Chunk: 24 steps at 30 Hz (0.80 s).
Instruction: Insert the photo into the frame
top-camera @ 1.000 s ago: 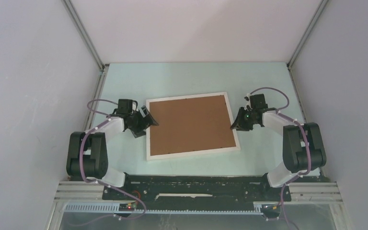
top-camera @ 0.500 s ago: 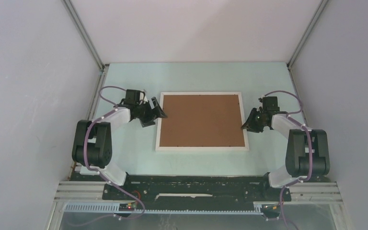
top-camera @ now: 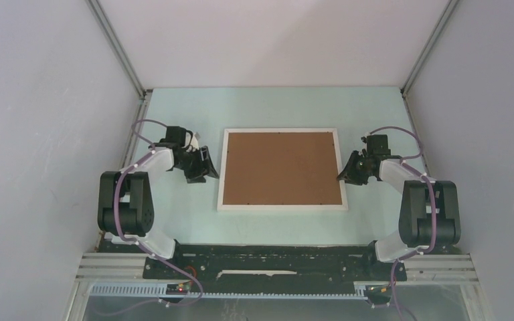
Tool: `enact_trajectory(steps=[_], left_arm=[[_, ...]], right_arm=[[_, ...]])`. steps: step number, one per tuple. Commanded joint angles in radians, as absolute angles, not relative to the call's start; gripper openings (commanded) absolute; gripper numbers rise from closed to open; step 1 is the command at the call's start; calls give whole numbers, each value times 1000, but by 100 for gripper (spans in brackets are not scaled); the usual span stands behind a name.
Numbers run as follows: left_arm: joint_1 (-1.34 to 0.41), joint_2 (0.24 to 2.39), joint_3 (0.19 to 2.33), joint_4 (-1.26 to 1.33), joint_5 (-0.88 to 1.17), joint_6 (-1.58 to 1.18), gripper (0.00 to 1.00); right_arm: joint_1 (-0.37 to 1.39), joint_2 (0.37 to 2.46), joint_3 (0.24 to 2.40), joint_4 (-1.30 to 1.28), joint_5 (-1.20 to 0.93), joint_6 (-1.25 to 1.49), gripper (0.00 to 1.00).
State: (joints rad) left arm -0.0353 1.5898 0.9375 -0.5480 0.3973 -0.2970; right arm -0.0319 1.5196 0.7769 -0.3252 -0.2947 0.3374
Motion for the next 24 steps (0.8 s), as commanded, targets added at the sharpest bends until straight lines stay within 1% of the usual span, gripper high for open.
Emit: enact_trajectory(steps=[1, 5, 13, 24], left_arm=[[-36, 1624, 995, -543, 396, -268, 61], [-43, 1645, 984, -504, 396, -303, 57], [-130, 1641, 937, -449, 334, -359, 56], [-139, 1623, 886, -417, 289, -403, 54]], right_arm=[[-27, 1515, 788, -309, -299, 335, 18], [-24, 1511, 787, -315, -300, 332, 18], [-12, 1511, 787, -307, -310, 332, 18], [-3, 1500, 787, -317, -303, 323, 19]])
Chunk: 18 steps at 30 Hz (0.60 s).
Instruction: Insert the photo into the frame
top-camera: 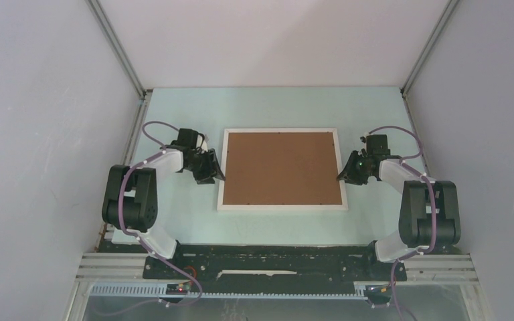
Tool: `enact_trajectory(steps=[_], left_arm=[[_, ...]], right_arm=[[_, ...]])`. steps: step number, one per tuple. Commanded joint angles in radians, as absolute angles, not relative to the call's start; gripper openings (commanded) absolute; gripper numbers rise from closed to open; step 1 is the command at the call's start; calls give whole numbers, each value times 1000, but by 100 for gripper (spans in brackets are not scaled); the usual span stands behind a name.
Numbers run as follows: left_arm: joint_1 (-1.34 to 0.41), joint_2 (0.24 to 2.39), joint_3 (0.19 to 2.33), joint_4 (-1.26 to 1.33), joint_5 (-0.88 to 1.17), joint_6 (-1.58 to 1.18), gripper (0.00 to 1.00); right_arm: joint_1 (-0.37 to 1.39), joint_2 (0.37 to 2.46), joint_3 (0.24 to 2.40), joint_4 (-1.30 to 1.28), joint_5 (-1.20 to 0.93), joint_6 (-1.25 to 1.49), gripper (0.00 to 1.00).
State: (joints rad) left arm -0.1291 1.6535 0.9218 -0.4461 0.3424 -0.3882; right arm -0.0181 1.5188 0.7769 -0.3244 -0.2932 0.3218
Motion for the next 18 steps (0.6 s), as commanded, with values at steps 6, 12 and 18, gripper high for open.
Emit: enact_trajectory(steps=[6, 12, 18], left_arm=[[-133, 1556, 853, -441, 251, -394, 54], [-111, 1542, 827, -431, 263, -409, 57], [-146, 1573, 822, -396, 294, -418, 57]], right_arm=[[-3, 1499, 787, -310, -313, 324, 18], [-3, 1496, 787, -314, -308, 321, 19], [26, 1496, 787, -314, -310, 321, 18]])
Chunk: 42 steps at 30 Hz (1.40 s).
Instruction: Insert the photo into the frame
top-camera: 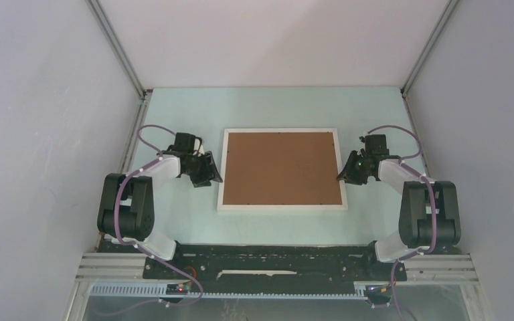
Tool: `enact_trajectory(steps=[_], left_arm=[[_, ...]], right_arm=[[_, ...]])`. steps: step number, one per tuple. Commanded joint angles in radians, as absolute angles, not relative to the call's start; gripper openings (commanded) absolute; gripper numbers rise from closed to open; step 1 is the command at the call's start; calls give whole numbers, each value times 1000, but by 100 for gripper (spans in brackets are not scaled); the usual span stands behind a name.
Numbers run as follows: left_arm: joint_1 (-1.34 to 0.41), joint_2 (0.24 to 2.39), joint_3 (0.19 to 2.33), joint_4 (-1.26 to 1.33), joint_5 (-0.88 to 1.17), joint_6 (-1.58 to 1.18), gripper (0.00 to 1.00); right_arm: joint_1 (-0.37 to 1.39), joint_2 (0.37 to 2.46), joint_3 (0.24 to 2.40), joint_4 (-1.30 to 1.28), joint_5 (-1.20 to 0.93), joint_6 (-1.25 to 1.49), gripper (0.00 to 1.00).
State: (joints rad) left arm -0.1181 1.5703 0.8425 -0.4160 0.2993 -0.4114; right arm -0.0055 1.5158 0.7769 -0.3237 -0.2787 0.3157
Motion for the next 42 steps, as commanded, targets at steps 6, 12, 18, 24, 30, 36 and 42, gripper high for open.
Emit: enact_trajectory(steps=[6, 12, 18, 24, 30, 36, 42], left_arm=[[-165, 1609, 842, -402, 272, -415, 57], [-185, 1621, 863, -437, 212, -396, 57], [-265, 1680, 915, -473, 149, -403, 55], [-305, 1701, 915, -466, 107, -433, 55], [-358, 1744, 934, -506, 6, -456, 52], [-469, 1830, 980, -594, -225, -479, 48], [-520, 1738, 1018, -637, -238, -479, 53]], right_arm=[[26, 1496, 787, -318, -307, 317, 18], [28, 1495, 787, -314, -307, 318, 18], [33, 1495, 787, -311, -307, 317, 18], [40, 1498, 787, -310, -309, 318, 18], [44, 1491, 787, -310, -311, 318, 18], [53, 1485, 787, -316, -296, 317, 18], [60, 1467, 789, -322, -302, 321, 20]])
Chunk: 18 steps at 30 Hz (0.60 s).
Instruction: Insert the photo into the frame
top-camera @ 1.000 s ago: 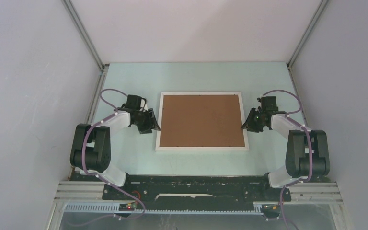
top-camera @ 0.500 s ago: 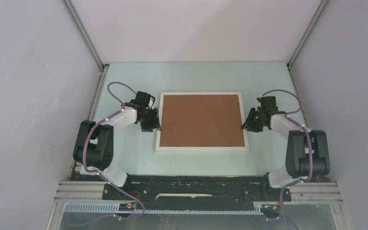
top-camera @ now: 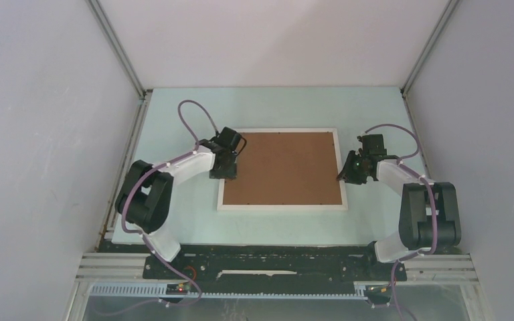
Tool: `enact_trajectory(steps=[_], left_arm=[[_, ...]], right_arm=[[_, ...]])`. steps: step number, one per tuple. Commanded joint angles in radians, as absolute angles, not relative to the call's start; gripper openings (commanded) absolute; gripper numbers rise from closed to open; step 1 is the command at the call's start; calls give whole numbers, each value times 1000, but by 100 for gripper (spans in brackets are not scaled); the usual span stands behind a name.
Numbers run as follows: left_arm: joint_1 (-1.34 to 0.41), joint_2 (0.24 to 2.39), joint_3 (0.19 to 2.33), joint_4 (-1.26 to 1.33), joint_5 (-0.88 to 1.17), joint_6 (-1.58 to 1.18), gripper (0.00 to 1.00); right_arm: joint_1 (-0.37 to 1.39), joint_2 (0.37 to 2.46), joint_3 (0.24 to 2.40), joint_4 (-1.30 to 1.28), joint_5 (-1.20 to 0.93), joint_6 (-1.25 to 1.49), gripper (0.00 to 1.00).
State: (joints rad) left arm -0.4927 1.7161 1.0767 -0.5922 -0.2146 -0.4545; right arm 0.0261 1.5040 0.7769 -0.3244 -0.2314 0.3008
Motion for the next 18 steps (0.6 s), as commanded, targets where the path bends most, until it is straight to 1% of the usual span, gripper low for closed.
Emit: enact_trajectory(steps=[1, 3, 5, 7, 8, 10, 11, 13, 15, 18], left_arm=[[-516, 1687, 1028, -643, -207, -473, 55], [-497, 1605, 1073, -664, -134, -449, 61], [-464, 1542, 1107, -677, -86, -430, 69], [-415, 1509, 1116, -665, -35, -415, 77], [-385, 1504, 1107, -648, -12, -406, 80], [-336, 1504, 1060, -563, 116, -381, 85], [-317, 1503, 1029, -526, 140, -381, 88], [-281, 1523, 995, -486, 199, -384, 91], [-252, 1555, 999, -465, 255, -395, 93], [-203, 1614, 1018, -441, 346, -426, 93]], right_arm=[[53, 1460, 789, -323, -322, 326, 22], [28, 1456, 793, -324, -363, 339, 25], [10, 1456, 793, -311, -385, 352, 33], [9, 1480, 805, -314, -385, 353, 38], [8, 1489, 813, -320, -377, 350, 40], [8, 1501, 815, -329, -372, 346, 45], [-13, 1504, 814, -336, -378, 345, 46], [-46, 1492, 802, -339, -416, 354, 51], [-85, 1463, 779, -315, -498, 377, 57], [-99, 1445, 811, -316, -503, 372, 61]])
